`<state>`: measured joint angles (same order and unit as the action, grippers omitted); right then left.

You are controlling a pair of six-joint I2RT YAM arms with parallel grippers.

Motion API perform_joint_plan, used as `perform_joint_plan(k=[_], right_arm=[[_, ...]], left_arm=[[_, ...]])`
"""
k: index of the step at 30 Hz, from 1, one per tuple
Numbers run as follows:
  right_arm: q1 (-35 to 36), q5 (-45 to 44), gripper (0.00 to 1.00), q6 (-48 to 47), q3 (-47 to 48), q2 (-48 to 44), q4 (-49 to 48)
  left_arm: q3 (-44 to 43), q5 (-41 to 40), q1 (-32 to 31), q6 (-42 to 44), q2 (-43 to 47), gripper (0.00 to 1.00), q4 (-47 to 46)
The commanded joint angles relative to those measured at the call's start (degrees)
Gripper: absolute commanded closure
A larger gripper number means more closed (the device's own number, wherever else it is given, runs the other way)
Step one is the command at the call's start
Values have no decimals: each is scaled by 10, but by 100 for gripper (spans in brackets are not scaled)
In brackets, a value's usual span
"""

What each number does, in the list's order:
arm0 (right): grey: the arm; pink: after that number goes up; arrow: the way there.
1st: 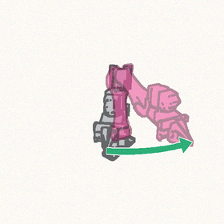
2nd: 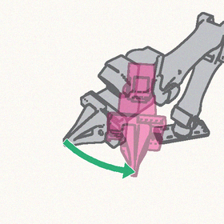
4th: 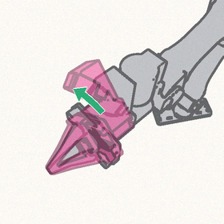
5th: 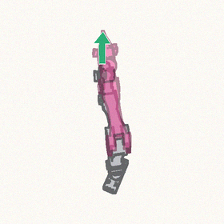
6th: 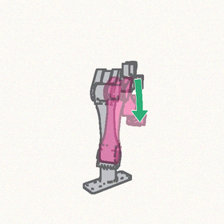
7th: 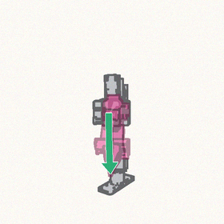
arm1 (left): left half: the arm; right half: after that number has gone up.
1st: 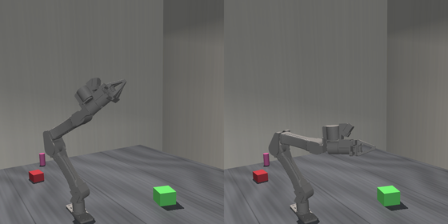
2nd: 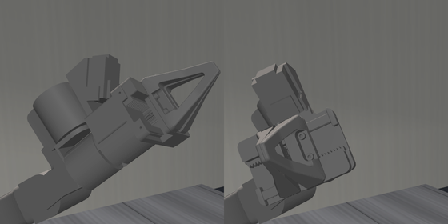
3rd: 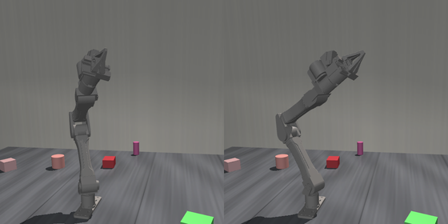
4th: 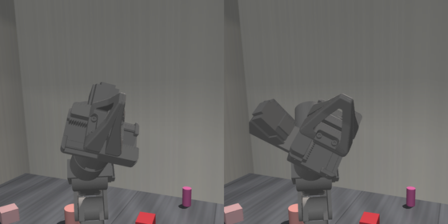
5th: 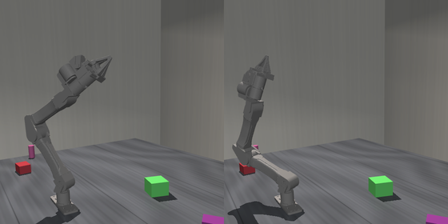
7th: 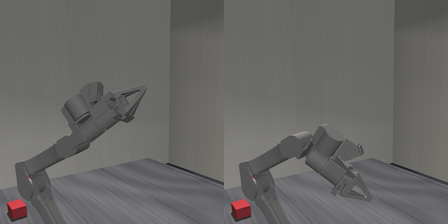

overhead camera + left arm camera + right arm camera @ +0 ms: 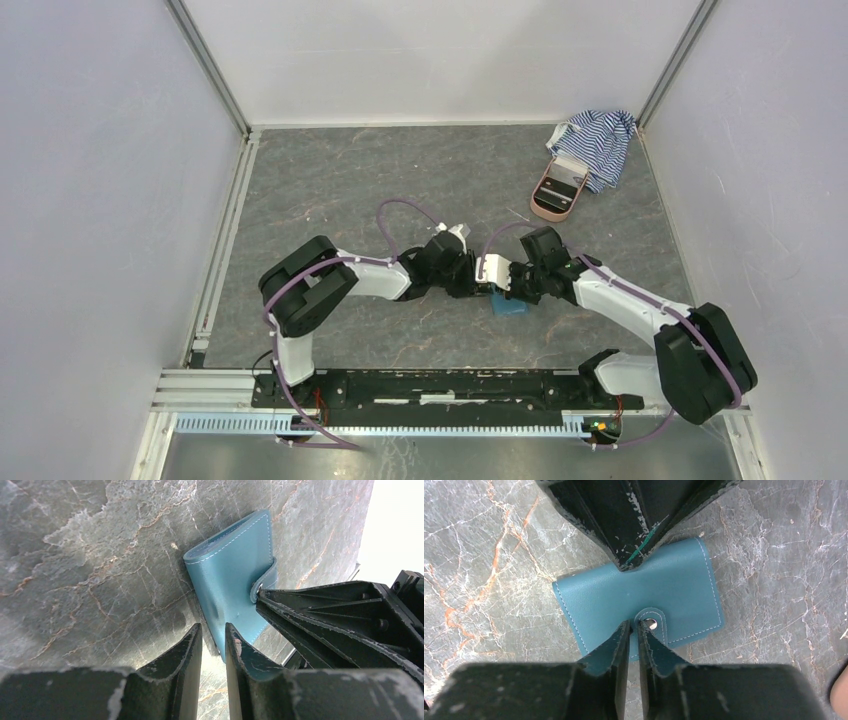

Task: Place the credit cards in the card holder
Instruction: Close the card holder at the center of the board.

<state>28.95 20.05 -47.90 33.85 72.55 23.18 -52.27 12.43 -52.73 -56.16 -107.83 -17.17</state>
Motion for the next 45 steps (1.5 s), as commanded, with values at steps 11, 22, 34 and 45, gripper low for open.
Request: perform_joint_plan(k=[11, 22, 34, 45], right_arm=[[-21, 116, 53, -5, 53, 1, 123], [-123, 276, 57, -16, 87, -37, 147], [-125, 171, 100, 75, 69, 49, 60], [-125, 138, 100, 85, 63, 83, 52]], left_arm=[[23, -8, 3, 7, 64, 69, 7], [39, -13, 1, 44, 113, 69, 0], [99, -52, 0, 77, 197, 69, -28], [120, -55, 0, 75, 213, 68, -46]])
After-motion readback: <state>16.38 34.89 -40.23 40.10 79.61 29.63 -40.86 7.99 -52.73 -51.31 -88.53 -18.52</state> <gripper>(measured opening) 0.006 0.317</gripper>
